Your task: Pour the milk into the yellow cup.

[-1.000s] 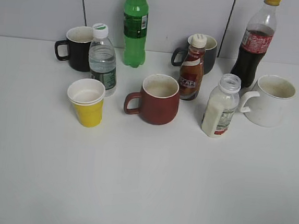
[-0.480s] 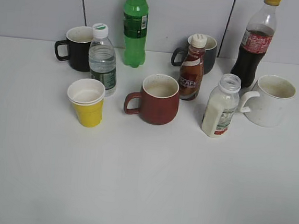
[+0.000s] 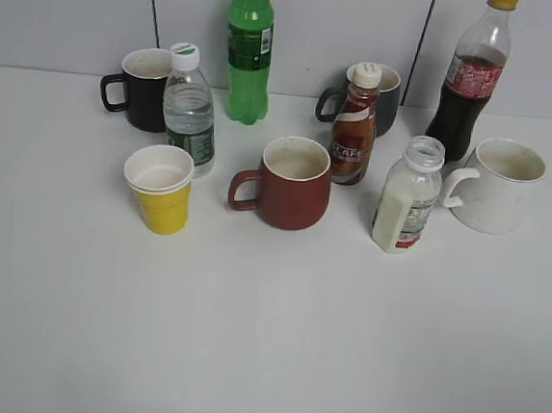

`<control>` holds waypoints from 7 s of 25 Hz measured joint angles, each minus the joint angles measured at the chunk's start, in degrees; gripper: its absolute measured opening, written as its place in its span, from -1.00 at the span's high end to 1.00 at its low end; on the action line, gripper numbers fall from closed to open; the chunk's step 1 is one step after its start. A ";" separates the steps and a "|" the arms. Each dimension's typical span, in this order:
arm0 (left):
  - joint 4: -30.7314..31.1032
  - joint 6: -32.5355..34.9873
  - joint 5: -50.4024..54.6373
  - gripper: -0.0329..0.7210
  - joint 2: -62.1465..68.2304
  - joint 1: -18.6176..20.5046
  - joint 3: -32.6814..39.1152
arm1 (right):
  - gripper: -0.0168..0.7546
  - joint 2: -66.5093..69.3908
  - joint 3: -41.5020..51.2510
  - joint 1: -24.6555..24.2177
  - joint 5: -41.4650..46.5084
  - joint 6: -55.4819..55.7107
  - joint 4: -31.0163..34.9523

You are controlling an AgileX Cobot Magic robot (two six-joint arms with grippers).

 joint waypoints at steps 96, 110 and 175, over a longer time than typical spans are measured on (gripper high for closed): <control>41.45 -7.38 -128.99 -0.31 133.27 -6.45 -17.83 | -0.57 112.84 5.67 18.41 -128.89 4.94 -4.55; 44.11 -7.44 -128.78 -0.17 127.09 -6.45 -14.38 | -0.57 123.14 -0.81 18.41 -128.95 4.94 -0.54; 49.49 -14.88 -121.46 -0.12 117.95 -22.86 -14.20 | -0.18 101.74 -20.80 27.01 -81.16 -36.48 -23.43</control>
